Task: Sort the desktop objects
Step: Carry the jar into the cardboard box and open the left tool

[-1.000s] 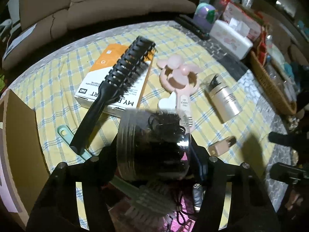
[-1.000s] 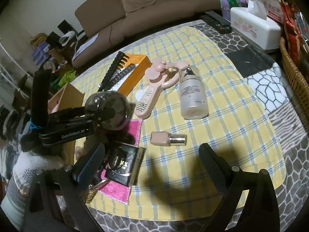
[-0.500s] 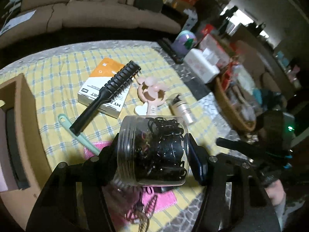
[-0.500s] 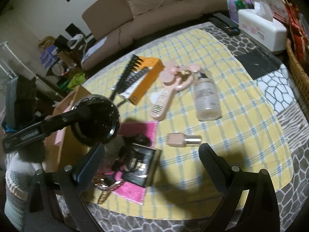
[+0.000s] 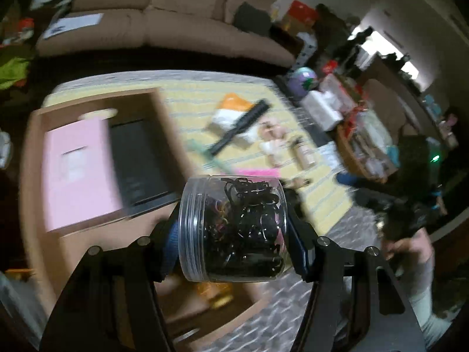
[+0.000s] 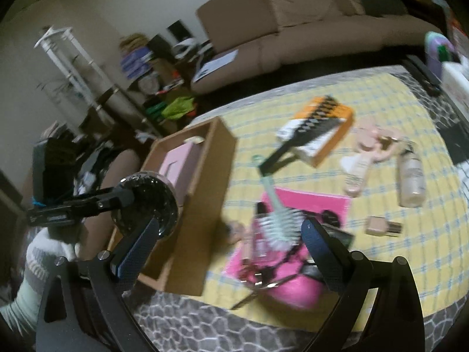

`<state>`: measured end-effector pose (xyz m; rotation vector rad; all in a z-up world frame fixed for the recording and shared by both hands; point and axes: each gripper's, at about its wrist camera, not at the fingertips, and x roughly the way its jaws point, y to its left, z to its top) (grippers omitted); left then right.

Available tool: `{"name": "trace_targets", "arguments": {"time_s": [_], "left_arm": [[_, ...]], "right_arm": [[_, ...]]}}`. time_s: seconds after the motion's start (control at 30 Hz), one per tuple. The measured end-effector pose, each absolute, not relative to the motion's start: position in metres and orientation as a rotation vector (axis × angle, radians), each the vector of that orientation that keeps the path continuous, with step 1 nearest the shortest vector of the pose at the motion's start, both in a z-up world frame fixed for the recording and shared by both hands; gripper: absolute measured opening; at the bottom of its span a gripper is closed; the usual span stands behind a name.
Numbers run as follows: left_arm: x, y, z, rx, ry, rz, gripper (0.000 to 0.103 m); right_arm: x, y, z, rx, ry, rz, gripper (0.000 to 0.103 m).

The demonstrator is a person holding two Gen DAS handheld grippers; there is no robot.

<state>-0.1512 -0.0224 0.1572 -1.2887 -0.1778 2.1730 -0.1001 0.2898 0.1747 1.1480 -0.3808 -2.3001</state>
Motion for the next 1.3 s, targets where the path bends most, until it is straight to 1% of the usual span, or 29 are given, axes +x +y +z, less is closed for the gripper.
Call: {"name": "trace_targets", "arguments": {"time_s": [0.13, 0.27, 0.37, 0.43, 0.63, 0.73, 0.93, 1.03, 1.17, 1.3], "left_arm": [[-0.140, -0.073, 0.141, -1.342, -0.230, 2.212, 0.060], [-0.133, -0.107, 0.128, -1.366, -0.321, 2.212, 0.060], [-0.128, -0.120, 0.126, -1.362, -0.304, 2.231, 0.060], [-0.126, -0.122, 0.126, -1.357, -0.259, 2.255, 0.060], [-0.124, -0.102, 0.118, -1.380, 0.199, 2.334, 0.060], [-0.120, -0.081, 0.108, -1.372, 0.428, 2.312, 0.060], [-0.118, -0.027, 0.070, -1.323, 0.986, 2.257, 0.060], [-0.118, -0.011, 0.052, -1.301, 1.151, 2.246, 0.060], [-0.114, 0.006, 0.033, -1.249, 1.323, 2.241, 0.060], [-0.118, 0.011, 0.029, -1.256, 1.361, 2.242, 0.059]], "right_arm": [[-0.093, 0.251, 0.180, 1.112, -0.287, -2.265, 0.098], [-0.089, 0.205, 0.178, 1.114, -0.209, -2.211, 0.097], [-0.083, 0.155, 0.167, 1.146, -0.111, -2.142, 0.098], [-0.079, 0.129, 0.158, 1.167, -0.064, -2.107, 0.098], [-0.069, 0.080, 0.142, 1.208, 0.022, -2.074, 0.098], [-0.069, 0.080, 0.138, 1.223, 0.044, -2.102, 0.098], [-0.067, 0.104, 0.141, 1.227, 0.029, -2.155, 0.098], [-0.063, 0.117, 0.142, 1.228, 0.020, -2.181, 0.098], [-0.061, 0.133, 0.141, 1.229, -0.005, -2.200, 0.097], [-0.059, 0.144, 0.139, 1.232, -0.030, -2.209, 0.098]]}}
